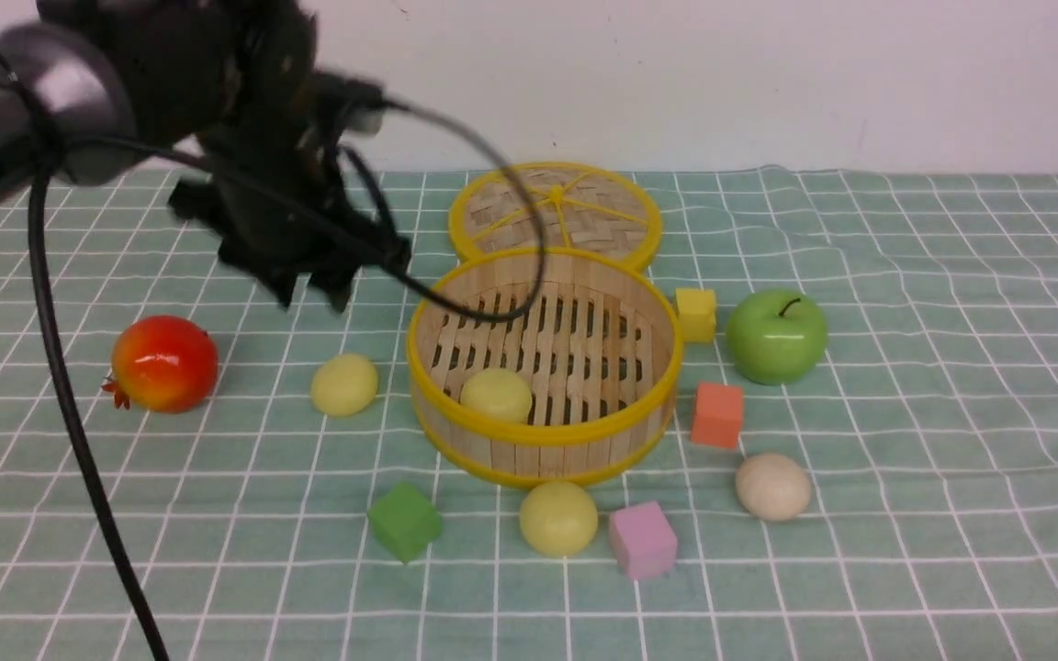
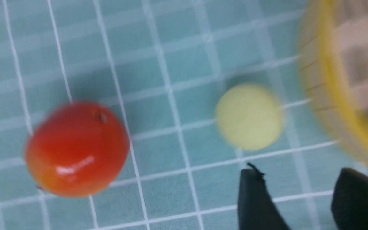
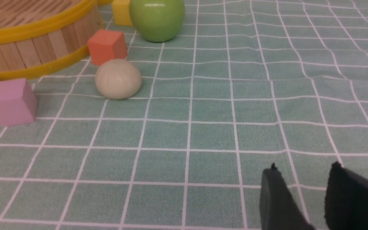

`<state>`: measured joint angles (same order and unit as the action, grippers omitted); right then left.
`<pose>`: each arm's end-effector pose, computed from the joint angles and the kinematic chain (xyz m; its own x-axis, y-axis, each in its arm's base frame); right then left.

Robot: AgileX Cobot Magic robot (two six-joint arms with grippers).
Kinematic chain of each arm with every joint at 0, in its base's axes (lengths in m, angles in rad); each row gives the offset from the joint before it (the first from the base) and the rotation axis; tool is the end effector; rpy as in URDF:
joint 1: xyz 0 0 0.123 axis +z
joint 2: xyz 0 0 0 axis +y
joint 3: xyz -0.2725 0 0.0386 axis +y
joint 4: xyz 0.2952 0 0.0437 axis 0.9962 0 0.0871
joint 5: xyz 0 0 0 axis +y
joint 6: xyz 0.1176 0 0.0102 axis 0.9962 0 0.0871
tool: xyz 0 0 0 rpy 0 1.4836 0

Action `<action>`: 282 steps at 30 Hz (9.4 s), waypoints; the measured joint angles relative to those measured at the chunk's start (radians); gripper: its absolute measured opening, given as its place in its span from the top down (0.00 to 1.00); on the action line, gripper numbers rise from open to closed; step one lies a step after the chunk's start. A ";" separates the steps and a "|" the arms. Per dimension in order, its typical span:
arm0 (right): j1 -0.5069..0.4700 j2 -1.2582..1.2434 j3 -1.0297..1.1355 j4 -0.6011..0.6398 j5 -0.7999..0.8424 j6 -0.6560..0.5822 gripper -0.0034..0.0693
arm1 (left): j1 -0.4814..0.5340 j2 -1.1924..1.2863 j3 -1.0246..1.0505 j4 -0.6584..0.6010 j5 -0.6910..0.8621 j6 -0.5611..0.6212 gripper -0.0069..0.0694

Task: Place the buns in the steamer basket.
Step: Use the left arm to grab a steamed stuffed bun, then use the left arm to put the steamed stuffed bun into the steamer, then use the right arm to grab a steamed stuffed bun, then use the right arm to put the steamed stuffed bun into the steamer, then use the right arm to grab a steamed stuffed bun

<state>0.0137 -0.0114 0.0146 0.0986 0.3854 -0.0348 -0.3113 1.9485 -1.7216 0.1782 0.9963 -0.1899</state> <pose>0.1350 0.0062 0.1663 -0.2975 0.0525 -0.9533 -0.0323 0.9974 0.0650 0.4658 -0.1314 0.2327 -0.8791 0.1871 -0.4384 0.1619 0.9823 0.0945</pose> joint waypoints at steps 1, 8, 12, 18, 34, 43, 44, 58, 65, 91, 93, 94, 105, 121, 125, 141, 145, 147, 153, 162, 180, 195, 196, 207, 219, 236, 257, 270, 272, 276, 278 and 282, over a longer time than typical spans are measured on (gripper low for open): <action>0.000 0.000 0.000 0.000 0.000 0.000 0.62 | 0.029 0.036 0.018 -0.032 -0.025 0.000 0.55; 0.000 0.000 0.000 0.000 0.000 0.000 0.62 | 0.107 0.126 0.027 -0.137 -0.109 0.000 0.58; 0.000 0.000 0.000 0.000 0.000 0.000 0.62 | 0.145 0.127 0.027 -0.230 -0.128 0.039 0.49; 0.000 0.000 0.000 0.000 0.000 0.000 0.62 | 0.175 0.152 0.026 -0.398 -0.140 0.174 0.46; 0.000 0.000 0.000 0.000 0.000 0.000 0.62 | 0.175 0.192 0.026 -0.411 -0.248 0.205 0.46; 0.000 0.000 0.000 0.000 0.000 0.000 0.62 | 0.175 0.192 0.026 -0.411 -0.232 0.227 0.63; 0.000 0.000 0.000 0.000 0.000 0.000 0.62 | 0.175 0.192 0.026 -0.411 -0.232 0.230 0.67; 0.000 0.000 0.000 0.001 0.000 0.000 0.62 | 0.175 0.192 0.026 -0.399 -0.208 0.230 0.89; 0.000 0.000 0.000 0.001 0.000 0.000 0.62 | 0.175 0.189 0.026 -0.398 -0.207 0.230 0.93; 0.000 0.000 0.000 0.000 0.000 0.000 0.62 | -0.082 0.211 -0.215 -0.291 -0.230 0.274 0.93; 0.000 0.000 0.000 0.000 0.000 0.000 0.62 | -0.082 0.238 -0.226 -0.255 -0.233 0.239 0.93; 0.000 0.000 0.000 0.000 0.000 0.000 0.62 | -0.082 0.245 -0.229 -0.245 -0.233 0.230 0.93; 0.000 0.000 0.000 0.000 0.000 0.000 0.62 | -0.082 0.261 -0.234 -0.146 -0.210 0.105 0.51; 0.000 0.000 0.000 0.000 0.000 0.000 0.62 | -0.100 -0.372 -0.048 -0.227 0.052 0.045 0.74; 0.000 0.000 0.000 0.000 0.000 0.000 0.62 | -0.100 -0.636 0.232 -0.280 -0.065 0.057 0.93; 0.000 0.000 0.000 0.000 0.000 0.000 0.62 | -0.100 -1.303 1.100 -0.305 -0.589 0.096 0.93; 0.000 0.000 0.000 0.000 0.000 0.000 0.62 | -0.100 -1.309 1.152 -0.317 -0.615 0.097 0.93; 0.000 0.000 0.000 -0.003 0.000 0.000 0.62 | -0.100 -1.309 1.162 -0.317 -0.627 0.097 0.93; 0.000 0.000 0.000 -0.071 -0.001 0.000 0.62 | -0.100 -1.309 1.166 -0.320 -0.670 0.097 0.93; 0.000 0.000 0.000 -0.255 -0.001 0.000 0.62 | -0.100 -1.309 1.166 -0.324 -0.637 0.097 0.93; 0.000 0.000 0.010 0.164 -0.290 0.314 0.62 | -0.100 -1.309 1.166 -0.324 -0.634 0.098 0.93; 0.084 0.675 -0.743 0.206 0.428 -0.076 0.92 | -0.100 -1.333 1.166 -0.339 -0.658 0.098 0.93; 0.086 0.711 -0.770 0.206 0.455 -0.094 0.93 | -0.100 -1.339 1.166 -0.339 -0.657 0.099 0.93; 0.256 1.422 -1.179 0.102 0.648 -0.089 0.95 | -0.100 -1.557 1.167 -0.355 -0.489 0.190 0.93; 0.326 1.818 -1.402 -0.021 0.586 0.017 0.74 | -0.100 -1.578 1.246 -0.378 -0.509 0.200 0.93; 0.326 1.968 -1.417 -0.039 0.440 0.051 0.61 | -0.100 -1.578 1.257 -0.378 -0.538 0.200 0.93; 0.461 1.871 -1.713 0.012 0.483 0.000 0.94 | -0.100 -1.578 1.259 -0.379 -0.556 0.203 0.93; 0.480 2.148 -1.774 0.062 0.345 0.000 0.72 | -0.100 -1.578 1.259 -0.379 -0.558 0.203 0.92; 0.480 2.148 -1.777 0.072 0.343 0.001 0.59 | -0.100 -1.578 1.259 -0.379 -0.558 0.203 0.92; 0.480 2.121 -1.807 0.077 0.383 0.001 0.36 | -0.100 -1.578 1.259 -0.379 -0.558 0.203 0.92; 0.480 2.078 -1.837 0.077 0.442 0.001 0.27 | -0.100 -1.578 1.259 -0.379 -0.558 0.203 0.92; 0.488 1.956 -1.880 0.076 0.656 0.005 0.22 | -0.100 -1.578 1.259 -0.379 -0.559 0.203 0.92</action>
<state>0.5014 1.9446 -1.8654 0.1742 1.0415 -0.0296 -0.4114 0.3707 -0.4627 -0.2013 0.4376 0.0132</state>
